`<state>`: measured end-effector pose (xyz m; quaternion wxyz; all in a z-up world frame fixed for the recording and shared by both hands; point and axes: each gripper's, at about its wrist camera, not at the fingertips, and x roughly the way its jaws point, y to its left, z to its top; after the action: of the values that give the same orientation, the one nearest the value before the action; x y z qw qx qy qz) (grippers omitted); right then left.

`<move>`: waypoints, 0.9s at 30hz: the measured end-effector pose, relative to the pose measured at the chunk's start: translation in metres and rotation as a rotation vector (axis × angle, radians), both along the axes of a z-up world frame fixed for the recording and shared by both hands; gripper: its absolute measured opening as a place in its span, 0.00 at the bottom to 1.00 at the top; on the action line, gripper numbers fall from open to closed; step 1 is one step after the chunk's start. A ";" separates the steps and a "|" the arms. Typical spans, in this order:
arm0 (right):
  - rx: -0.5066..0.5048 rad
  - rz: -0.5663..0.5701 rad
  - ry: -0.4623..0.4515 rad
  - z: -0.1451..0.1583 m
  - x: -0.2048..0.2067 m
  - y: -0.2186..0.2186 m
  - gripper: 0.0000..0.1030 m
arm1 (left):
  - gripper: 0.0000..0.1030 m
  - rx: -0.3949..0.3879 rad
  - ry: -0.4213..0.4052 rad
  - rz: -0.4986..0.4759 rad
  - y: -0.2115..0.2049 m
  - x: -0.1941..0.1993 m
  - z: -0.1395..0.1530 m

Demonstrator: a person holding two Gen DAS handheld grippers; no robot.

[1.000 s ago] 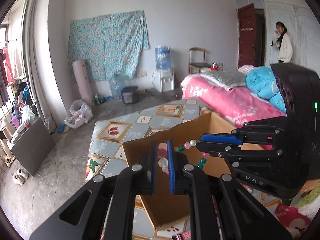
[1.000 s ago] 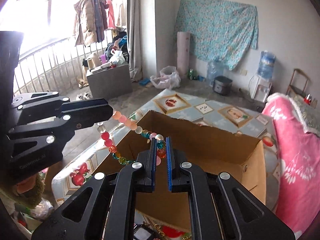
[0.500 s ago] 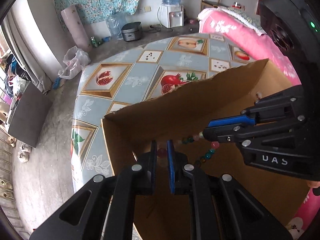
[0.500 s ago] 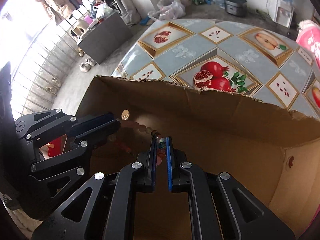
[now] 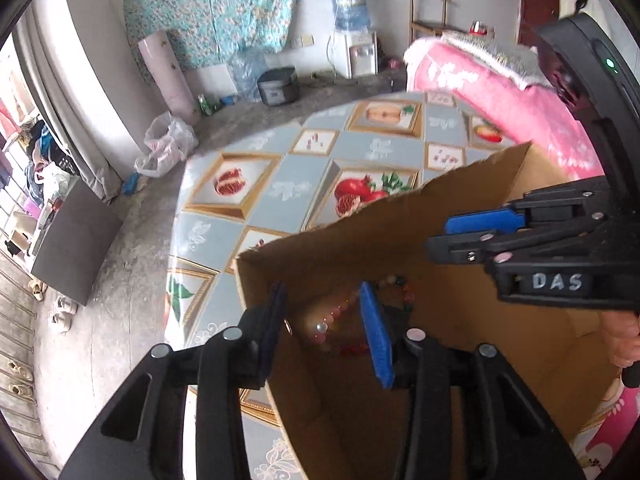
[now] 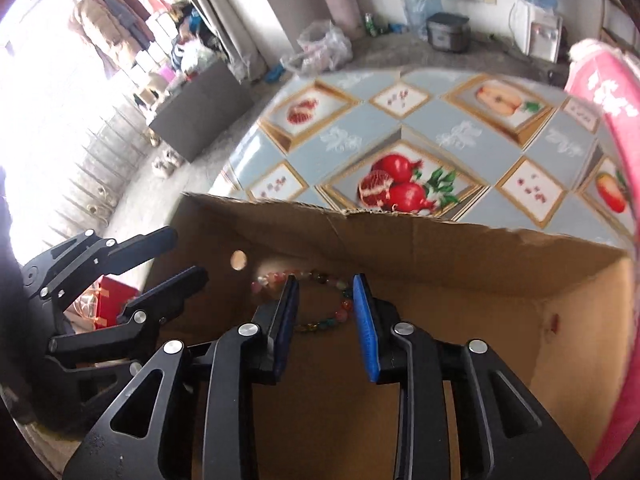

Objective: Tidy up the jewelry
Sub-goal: 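Open both tools to drop the bracelet into the box and withdraw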

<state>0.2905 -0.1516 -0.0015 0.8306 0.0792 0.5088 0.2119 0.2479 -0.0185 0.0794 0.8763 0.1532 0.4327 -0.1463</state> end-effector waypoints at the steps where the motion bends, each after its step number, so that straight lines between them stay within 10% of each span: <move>1: 0.008 -0.005 -0.042 0.011 -0.010 -0.003 0.34 | 0.44 -0.014 -0.026 -0.005 0.004 -0.010 0.008; 10: 0.135 0.003 -0.330 0.081 -0.132 -0.022 0.63 | 0.74 -0.139 -0.236 0.049 0.060 -0.132 0.044; 14: 0.229 0.009 -0.400 0.092 -0.187 -0.033 0.73 | 0.82 -0.043 -0.326 0.078 0.064 -0.183 0.033; 20: 0.216 -0.005 -0.437 0.069 -0.234 -0.025 0.80 | 0.83 -0.018 -0.227 0.098 0.062 -0.210 -0.016; 27: 0.204 -0.057 -0.273 0.004 -0.243 -0.018 0.79 | 0.83 0.020 -0.117 0.134 0.062 -0.207 -0.069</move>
<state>0.0474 -0.1699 0.0025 0.8854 0.1476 0.3646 0.2476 0.0406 0.0431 0.0103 0.9063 0.1410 0.3914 -0.0737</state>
